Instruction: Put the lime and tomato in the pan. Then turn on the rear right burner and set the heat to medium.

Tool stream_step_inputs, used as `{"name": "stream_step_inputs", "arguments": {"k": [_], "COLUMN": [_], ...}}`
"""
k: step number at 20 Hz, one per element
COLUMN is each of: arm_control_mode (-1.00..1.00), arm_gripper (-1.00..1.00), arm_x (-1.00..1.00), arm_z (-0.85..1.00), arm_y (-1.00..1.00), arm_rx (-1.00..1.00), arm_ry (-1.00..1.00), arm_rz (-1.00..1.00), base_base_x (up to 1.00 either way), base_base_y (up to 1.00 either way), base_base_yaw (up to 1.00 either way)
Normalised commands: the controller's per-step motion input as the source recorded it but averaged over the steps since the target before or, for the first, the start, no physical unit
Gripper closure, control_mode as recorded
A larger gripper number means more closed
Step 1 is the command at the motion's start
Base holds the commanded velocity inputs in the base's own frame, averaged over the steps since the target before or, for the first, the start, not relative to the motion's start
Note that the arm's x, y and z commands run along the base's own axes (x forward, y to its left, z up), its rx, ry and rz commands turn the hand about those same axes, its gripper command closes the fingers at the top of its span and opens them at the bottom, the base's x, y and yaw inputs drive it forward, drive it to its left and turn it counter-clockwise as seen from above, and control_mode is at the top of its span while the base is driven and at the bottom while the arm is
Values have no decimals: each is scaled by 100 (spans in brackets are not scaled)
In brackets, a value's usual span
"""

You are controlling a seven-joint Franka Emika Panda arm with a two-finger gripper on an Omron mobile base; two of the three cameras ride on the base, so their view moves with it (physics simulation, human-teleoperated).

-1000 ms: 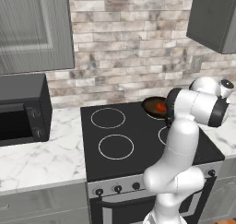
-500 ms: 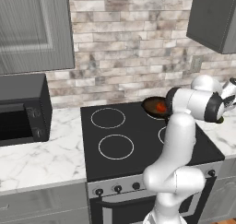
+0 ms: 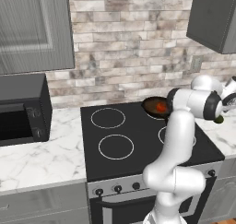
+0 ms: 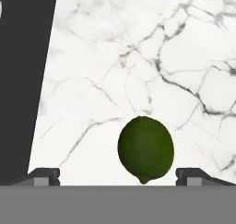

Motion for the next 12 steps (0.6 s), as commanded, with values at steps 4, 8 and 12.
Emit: {"name": "stream_step_inputs", "arguments": {"k": [4,8,12], "arm_control_mode": [-100,-100,-100], "arm_gripper": [-100,-100,-100], "arm_x": [2,2,4], "arm_z": [-12,-2,-9], "arm_y": [-30,0,0], "arm_rx": [0,2,4], "arm_ry": [6,2,1], "arm_rz": [0,0,0], "base_base_x": [0,0,0], "base_base_y": [0,0,0], "base_base_yaw": [0,0,0]}}
